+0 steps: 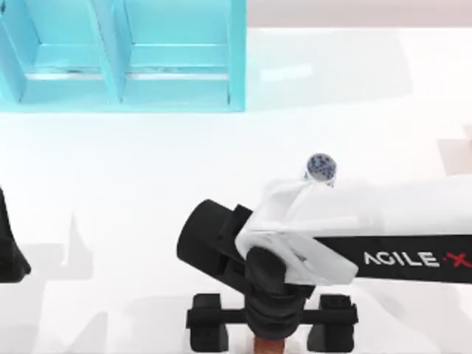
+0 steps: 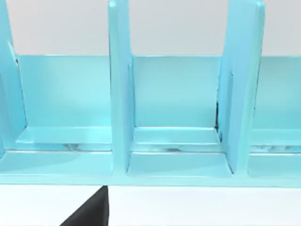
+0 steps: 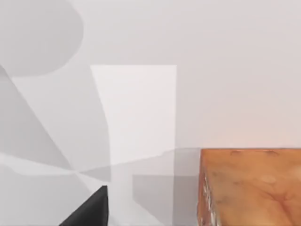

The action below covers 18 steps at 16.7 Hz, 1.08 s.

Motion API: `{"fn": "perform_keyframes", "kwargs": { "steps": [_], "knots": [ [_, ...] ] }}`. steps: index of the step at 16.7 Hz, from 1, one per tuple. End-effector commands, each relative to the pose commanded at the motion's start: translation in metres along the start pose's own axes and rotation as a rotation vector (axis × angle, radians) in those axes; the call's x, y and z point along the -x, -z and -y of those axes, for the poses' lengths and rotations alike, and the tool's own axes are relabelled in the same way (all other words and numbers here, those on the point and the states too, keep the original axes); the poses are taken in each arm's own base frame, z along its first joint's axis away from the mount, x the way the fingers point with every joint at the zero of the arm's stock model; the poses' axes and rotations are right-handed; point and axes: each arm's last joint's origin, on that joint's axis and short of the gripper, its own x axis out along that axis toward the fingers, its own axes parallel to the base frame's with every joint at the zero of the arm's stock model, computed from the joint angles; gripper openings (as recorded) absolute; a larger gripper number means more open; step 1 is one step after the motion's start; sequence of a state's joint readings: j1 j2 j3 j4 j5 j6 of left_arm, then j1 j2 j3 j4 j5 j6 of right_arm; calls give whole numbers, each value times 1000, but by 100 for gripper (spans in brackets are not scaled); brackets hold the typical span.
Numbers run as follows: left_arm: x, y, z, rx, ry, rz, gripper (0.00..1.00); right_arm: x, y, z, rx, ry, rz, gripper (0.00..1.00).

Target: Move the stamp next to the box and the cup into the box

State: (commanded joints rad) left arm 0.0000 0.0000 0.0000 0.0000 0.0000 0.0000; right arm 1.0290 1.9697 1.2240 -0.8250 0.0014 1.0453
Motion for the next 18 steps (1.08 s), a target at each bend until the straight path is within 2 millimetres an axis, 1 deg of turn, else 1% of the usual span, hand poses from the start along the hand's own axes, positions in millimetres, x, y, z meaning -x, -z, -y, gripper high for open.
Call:
{"fn": "perform_keyframes", "kwargs": {
  "steps": [3,16,17,18],
  "knots": [
    [0,0,0,0,0,0,100,0,0,0,0,0,0,100],
    [0,0,0,0,0,0,100,0,0,0,0,0,0,2],
    [0,0,0,0,0,0,100,0,0,0,0,0,0,0],
    [0,0,0,0,0,0,100,0,0,0,0,0,0,0]
  ]
}}
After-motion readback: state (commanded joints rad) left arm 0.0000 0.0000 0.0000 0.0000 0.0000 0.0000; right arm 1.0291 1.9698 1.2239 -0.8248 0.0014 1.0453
